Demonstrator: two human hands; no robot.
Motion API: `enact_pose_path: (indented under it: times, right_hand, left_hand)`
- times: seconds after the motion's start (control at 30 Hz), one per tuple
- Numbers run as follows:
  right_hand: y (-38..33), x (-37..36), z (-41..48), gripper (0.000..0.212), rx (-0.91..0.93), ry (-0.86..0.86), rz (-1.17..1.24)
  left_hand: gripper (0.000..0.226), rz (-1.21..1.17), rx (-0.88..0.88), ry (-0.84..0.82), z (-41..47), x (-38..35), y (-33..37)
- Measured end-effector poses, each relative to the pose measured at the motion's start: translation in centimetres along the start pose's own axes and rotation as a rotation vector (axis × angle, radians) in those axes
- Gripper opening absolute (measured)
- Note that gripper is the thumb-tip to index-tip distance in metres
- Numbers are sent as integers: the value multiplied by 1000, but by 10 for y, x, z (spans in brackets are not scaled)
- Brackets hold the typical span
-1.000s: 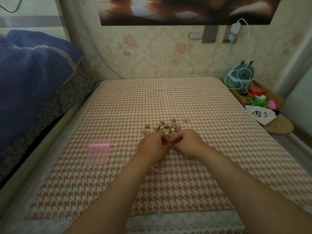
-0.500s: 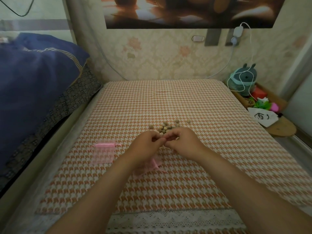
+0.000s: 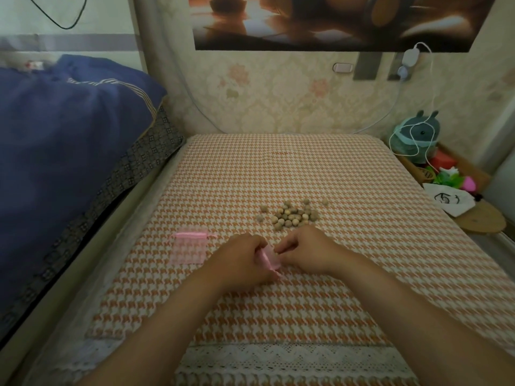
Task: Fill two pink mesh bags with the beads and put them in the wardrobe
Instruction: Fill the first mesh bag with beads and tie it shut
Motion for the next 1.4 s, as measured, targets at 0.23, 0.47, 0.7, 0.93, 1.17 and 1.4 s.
enact_pose_path:
  times: [0.23, 0.47, 0.7, 0.93, 1.17, 1.4]
  right_hand:
    - [-6, -4, 4, 14, 41, -12, 99]
    - [-7, -5, 5, 18, -12, -54, 188]
    - [11, 11, 29, 19, -56, 306, -107]
    - [15, -5, 43, 33, 21, 361, -401]
    - [18, -9, 49, 20, -11, 348, -275]
    - [22, -12, 50, 22, -53, 292, -80]
  left_hand:
    - [32, -86, 16, -2, -1, 4, 0]
    - [40, -70, 48, -64, 0, 8, 2]
    - [37, -129, 73, 139, 30, 14, 3]
    - [25, -125, 53, 147, 52, -2, 1]
    - [26, -134, 16, 97, 57, -2, -7]
    - [15, -202, 45, 136, 56, -5, -11]
Point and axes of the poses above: each hand's wrist, its own z-axis towards the middle knuckle, its own x-axis out of the back of the hand, y = z × x, the point moved 2 cm from there along z, towards the middle knuckle, and after that the axes turned 13 degrees about -z, right-handed, at the moved point
